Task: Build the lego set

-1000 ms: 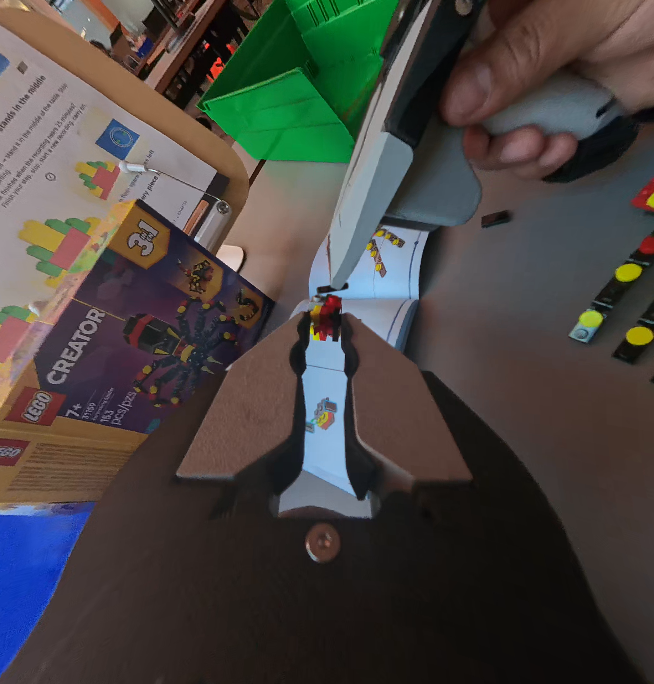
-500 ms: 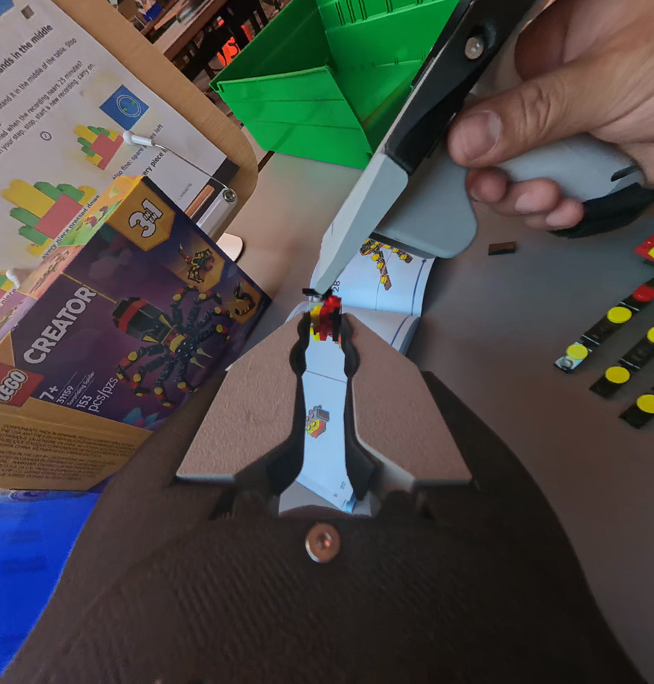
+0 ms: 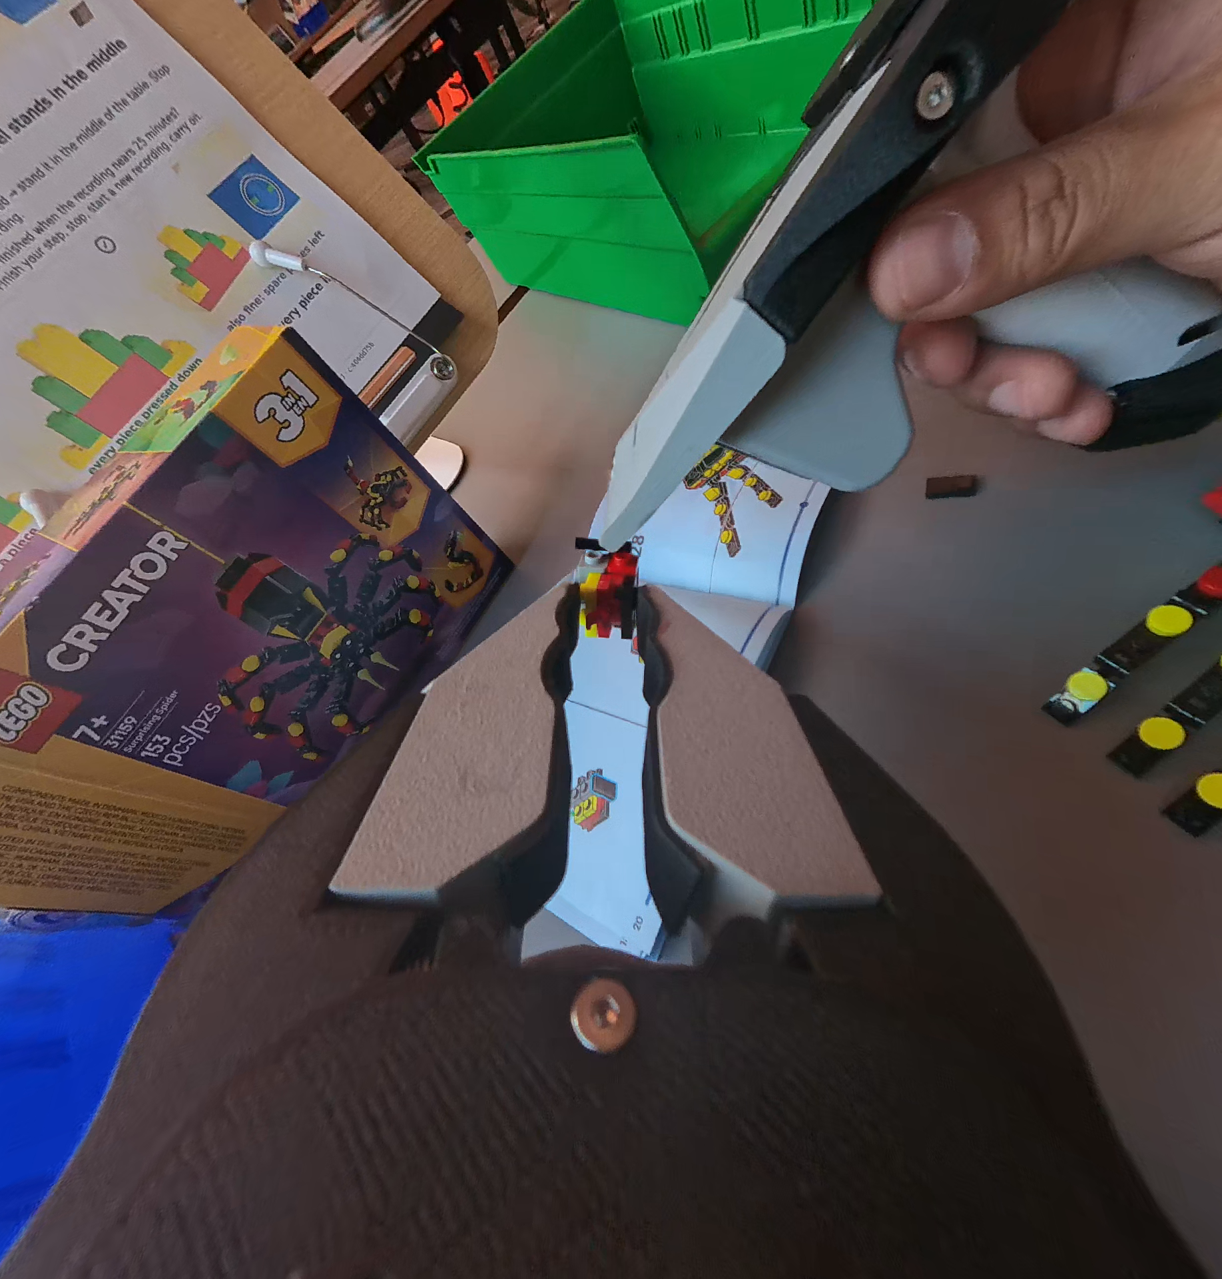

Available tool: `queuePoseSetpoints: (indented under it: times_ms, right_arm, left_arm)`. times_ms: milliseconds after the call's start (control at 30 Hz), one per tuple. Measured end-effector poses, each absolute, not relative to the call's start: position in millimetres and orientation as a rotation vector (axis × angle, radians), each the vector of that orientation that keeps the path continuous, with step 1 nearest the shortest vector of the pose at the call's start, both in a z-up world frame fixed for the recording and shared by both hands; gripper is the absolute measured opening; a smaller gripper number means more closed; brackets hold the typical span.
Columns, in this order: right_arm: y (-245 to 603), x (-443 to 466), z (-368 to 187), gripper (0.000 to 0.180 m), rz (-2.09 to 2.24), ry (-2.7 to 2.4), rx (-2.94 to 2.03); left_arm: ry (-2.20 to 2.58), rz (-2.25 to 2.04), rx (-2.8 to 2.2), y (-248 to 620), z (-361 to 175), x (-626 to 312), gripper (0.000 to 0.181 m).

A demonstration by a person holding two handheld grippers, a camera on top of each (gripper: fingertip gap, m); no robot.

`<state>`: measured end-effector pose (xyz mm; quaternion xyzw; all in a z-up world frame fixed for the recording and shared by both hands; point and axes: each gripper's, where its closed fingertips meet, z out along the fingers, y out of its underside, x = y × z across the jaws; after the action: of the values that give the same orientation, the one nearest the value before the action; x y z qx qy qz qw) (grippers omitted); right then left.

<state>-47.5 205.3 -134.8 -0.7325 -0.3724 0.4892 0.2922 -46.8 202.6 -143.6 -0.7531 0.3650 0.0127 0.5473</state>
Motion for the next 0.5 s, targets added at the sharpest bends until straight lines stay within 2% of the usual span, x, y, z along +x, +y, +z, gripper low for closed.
queuePoseSetpoints:
  times_ms: [133, 267, 400, 500]
  right_arm:
    - [209.0, -45.7, -122.7, 0.003, 1.245, -1.017, -1.921]
    - [207.8, -41.5, -78.1, 0.003, 1.129, -1.191, -1.858]
    - [194.6, -41.2, -13.3, 0.004, 0.906, -1.521, -1.638]
    - [177.0, -44.9, 13.6, 0.004, 0.924, -1.714, -1.463]
  left_arm:
    - [0.836, -0.015, -1.754, 204.7, -138.6, -43.0, 0.013]
    - [0.785, -0.148, -1.68, 209.5, -119.2, -39.6, 0.013]
    - [0.721, -0.495, -1.561, 195.0, -71.5, -31.7, 0.013]
    - [0.748, -0.781, -1.52, 169.4, -46.5, -29.0, 0.013]
